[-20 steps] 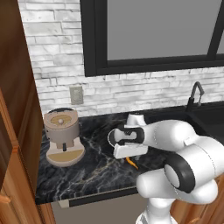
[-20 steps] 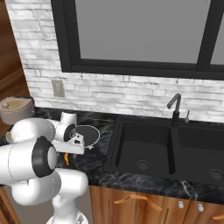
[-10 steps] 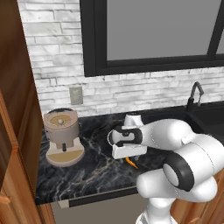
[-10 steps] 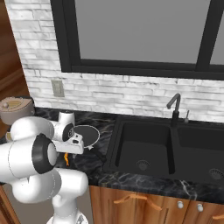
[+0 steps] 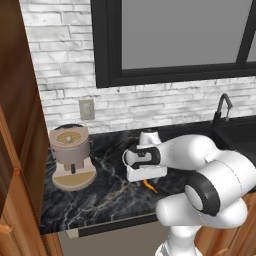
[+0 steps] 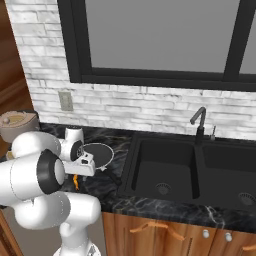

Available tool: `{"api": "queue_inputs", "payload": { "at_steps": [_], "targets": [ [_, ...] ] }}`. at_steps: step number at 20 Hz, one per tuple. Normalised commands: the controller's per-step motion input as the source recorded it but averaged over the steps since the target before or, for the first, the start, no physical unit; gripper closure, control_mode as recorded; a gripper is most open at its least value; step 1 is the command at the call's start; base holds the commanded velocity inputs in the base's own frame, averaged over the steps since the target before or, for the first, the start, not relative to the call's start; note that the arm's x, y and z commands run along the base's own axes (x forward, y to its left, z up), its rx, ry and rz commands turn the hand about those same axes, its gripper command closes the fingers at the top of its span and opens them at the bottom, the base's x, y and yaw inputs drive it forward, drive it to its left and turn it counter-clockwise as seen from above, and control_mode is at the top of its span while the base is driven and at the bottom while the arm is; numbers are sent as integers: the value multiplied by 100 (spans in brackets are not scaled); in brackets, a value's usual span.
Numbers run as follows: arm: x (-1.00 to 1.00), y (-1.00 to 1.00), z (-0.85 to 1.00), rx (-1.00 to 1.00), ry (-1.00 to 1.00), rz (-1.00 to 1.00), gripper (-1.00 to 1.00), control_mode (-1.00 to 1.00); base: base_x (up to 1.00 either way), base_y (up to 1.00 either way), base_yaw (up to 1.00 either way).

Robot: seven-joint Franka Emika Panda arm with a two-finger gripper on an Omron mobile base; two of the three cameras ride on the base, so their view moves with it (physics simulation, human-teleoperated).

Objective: Retrieve the pan from the cabinet, then place the raw meat into the pan to avoid contamination.

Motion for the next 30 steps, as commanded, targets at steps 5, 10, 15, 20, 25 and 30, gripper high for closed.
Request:
{"api": "queue_inputs", "payload": {
  "at_steps": [5, 10, 15, 20, 25, 30],
  "targets": [
    [0, 3, -21, 0, 0, 0, 100, -100, 0, 0, 0],
    [0, 0, -4, 0, 0, 0, 100, -100, 0, 0, 0],
    [0, 0, 0, 0, 0, 0, 100, -100, 0, 0, 0],
    [-2, 1, 0, 0, 0, -2, 100, -100, 0, 0, 0],
    [-22, 5, 21, 0, 0, -5, 100, -100, 0, 0, 0],
    [-8, 3, 55, 0, 0, -7, 100, -100, 0, 0, 0]
  ]
}}
